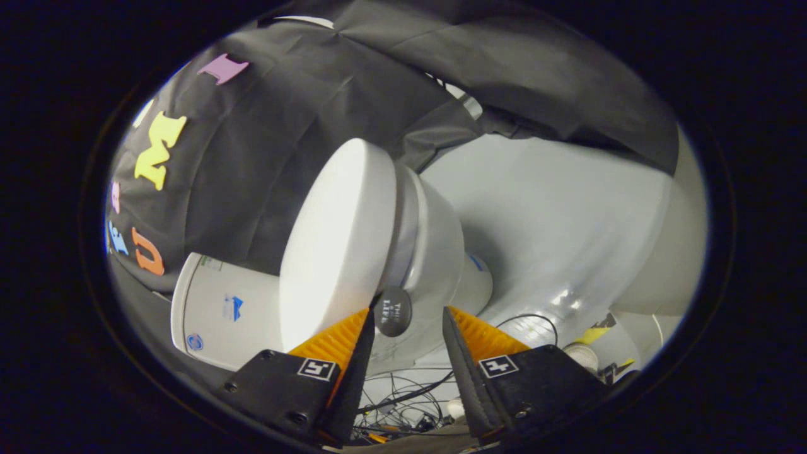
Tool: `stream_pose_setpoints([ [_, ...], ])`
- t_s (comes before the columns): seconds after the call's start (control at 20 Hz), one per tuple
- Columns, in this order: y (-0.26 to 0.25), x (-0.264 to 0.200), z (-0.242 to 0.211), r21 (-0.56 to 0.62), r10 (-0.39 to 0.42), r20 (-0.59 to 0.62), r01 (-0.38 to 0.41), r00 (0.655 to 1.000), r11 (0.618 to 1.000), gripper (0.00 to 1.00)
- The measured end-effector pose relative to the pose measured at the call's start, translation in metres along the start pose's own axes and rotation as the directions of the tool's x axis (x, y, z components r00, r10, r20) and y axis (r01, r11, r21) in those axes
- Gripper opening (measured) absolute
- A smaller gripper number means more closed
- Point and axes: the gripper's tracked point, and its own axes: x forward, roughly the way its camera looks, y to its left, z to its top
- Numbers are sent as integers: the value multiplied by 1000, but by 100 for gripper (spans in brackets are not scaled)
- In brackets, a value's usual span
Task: Open the toilet lid.
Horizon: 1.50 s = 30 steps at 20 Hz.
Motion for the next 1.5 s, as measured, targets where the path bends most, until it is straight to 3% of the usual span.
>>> stream_pose_setpoints([
  [0.15, 6, 8, 6, 33, 40, 1, -40, 999, 999, 63],
  [0.25, 12, 11, 9, 49, 64, -11, -64, 998, 997, 55],
  [0.4, 16, 15, 12, 64, 83, -18, -81, 996, 995, 33],
  [0.55, 20, 12, 16, 140, 93, -27, -89, 995, 986, 28],
  [0.7, 32, 2, 16, 200, 150, -25, -142, 988, 969, 13],
  [1.0, 56, -17, 23, 157, 166, -2, -163, 986, 974, 11],
  [1.5, 128, -61, 27, -34, 153, 38, -152, 988, 988, 11],
])
